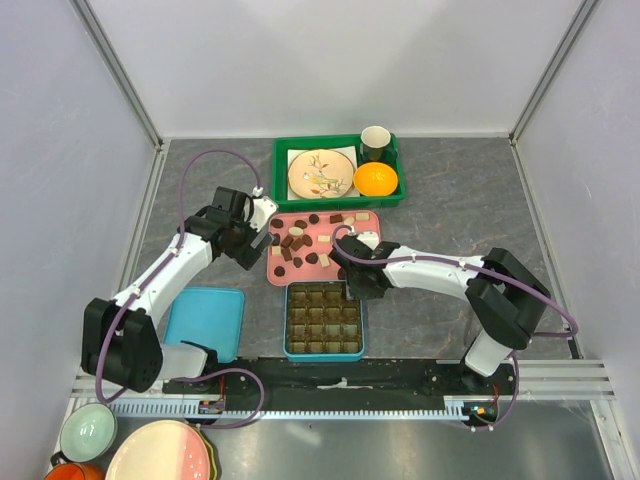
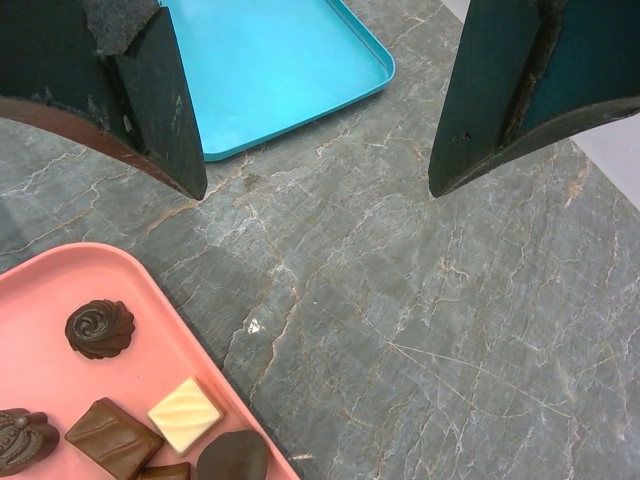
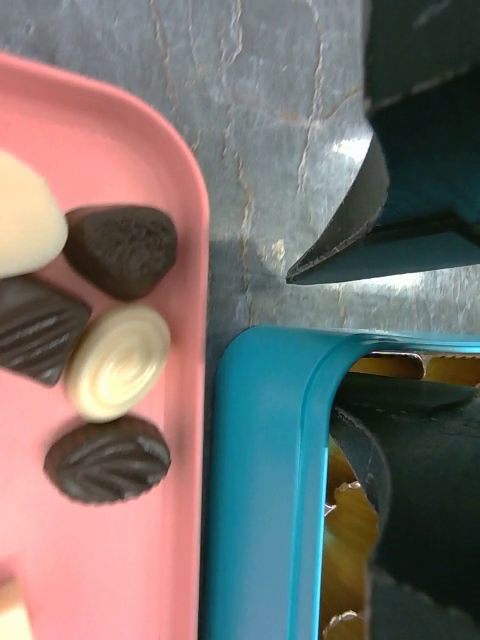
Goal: Pack the chocolate
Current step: Move the packing box to the center of the board.
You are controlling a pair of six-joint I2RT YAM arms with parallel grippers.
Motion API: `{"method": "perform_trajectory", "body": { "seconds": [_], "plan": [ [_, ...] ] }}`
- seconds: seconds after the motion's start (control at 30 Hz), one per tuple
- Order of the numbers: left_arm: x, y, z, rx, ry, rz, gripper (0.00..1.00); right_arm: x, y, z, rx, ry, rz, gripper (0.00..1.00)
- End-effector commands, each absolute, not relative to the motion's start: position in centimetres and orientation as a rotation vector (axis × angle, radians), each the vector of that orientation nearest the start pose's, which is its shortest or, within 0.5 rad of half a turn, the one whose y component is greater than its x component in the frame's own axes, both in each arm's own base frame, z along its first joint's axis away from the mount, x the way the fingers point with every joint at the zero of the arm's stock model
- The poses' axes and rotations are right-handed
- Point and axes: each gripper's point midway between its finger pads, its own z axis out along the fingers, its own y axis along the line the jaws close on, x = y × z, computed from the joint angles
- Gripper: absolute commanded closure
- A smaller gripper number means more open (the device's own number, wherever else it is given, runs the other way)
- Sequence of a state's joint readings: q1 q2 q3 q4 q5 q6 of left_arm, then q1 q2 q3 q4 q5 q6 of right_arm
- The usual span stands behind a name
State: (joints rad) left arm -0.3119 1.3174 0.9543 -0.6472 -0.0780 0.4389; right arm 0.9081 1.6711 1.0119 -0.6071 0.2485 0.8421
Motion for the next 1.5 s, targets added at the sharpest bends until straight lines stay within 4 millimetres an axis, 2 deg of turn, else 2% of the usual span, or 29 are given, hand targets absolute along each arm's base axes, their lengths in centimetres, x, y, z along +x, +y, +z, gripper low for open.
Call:
{"method": "perform_trajectory", "body": {
  "seconds": [0.0, 0.33, 0.67, 1.17, 1.33, 1.47],
  "plan": [
    [30.6, -6.6, 12.2, 0.871, 2.359, 0.15, 0.01, 21.4, 24.2, 3.9, -0.045, 2.729, 0.048, 0.53],
    [30.1, -6.4, 12.0, 0.88, 2.357, 0.149, 0.01, 22.0, 25.1, 6.1, 0.034, 2.693, 0.119, 0.58],
    [30.1, -6.5, 11.9, 0.894, 2.352, 0.15, 0.01, 22.4, 25.4, 2.5, 0.088, 2.725, 0.049, 0.63],
    [30.2, -6.4, 12.2, 0.912, 2.33, 0.156, 0.01, 23.5, 24.5, 1.2, 0.245, 2.701, -0.008, 0.64],
    [30.1, -6.4, 12.2, 0.921, 2.326, 0.154, 0.01, 23.4, 24.8, 1.3, 0.281, 2.707, 0.04, 0.61],
    [30.0, -6.4, 12.1, 0.927, 2.322, 0.156, 0.01, 23.3, 24.9, 2.8, 0.256, 2.708, 0.059, 0.5]
  ]
}}
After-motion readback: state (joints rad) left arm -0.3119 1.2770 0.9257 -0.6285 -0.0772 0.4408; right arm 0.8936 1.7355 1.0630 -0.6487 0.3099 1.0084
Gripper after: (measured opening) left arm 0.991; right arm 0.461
